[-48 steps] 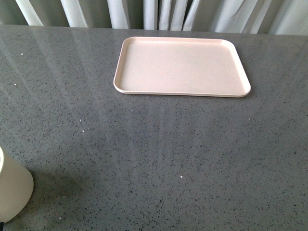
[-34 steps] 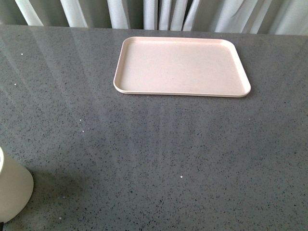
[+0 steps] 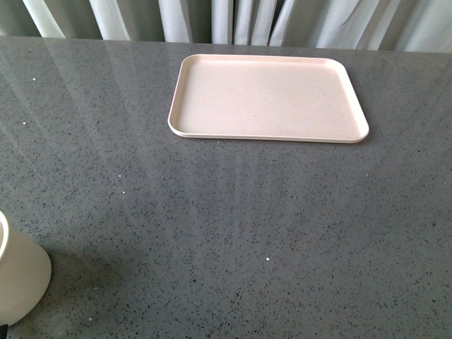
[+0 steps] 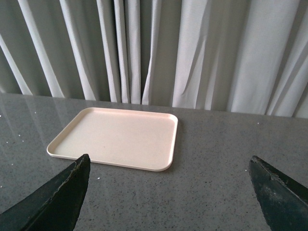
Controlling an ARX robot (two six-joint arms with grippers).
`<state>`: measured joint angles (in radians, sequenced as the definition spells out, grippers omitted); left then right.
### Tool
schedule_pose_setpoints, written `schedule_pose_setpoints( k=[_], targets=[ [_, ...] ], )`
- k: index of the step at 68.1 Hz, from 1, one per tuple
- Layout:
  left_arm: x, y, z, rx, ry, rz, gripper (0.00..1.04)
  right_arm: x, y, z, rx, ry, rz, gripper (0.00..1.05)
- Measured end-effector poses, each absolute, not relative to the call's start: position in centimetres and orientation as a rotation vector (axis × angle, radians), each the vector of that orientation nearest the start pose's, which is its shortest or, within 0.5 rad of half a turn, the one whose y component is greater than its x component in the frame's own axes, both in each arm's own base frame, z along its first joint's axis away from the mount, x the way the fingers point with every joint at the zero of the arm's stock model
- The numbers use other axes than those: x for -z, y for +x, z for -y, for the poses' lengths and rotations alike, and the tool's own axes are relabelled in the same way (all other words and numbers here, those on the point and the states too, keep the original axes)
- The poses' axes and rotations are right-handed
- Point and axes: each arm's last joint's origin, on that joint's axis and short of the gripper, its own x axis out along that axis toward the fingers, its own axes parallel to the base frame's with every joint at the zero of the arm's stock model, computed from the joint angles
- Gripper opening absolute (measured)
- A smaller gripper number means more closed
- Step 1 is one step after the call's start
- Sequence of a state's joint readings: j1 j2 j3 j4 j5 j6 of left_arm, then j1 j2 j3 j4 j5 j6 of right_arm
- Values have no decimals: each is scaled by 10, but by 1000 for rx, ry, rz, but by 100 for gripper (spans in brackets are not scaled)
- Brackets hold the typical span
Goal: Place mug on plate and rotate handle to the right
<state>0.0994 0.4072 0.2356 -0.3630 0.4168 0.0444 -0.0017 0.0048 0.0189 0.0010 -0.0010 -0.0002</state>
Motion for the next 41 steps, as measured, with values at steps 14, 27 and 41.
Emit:
schedule_pose_setpoints(
  k=[14, 27, 41],
  targets=[
    [-192, 179, -30, 237, -14, -639, 95, -170, 97, 0, 2, 0, 15, 96],
    [-179, 193, -56, 217, 71, -795, 95, -170, 97, 0, 2, -1, 15, 96],
    [-177, 199, -74, 229, 152, -847, 95, -170, 97, 0, 2, 0, 15, 96]
  ],
)
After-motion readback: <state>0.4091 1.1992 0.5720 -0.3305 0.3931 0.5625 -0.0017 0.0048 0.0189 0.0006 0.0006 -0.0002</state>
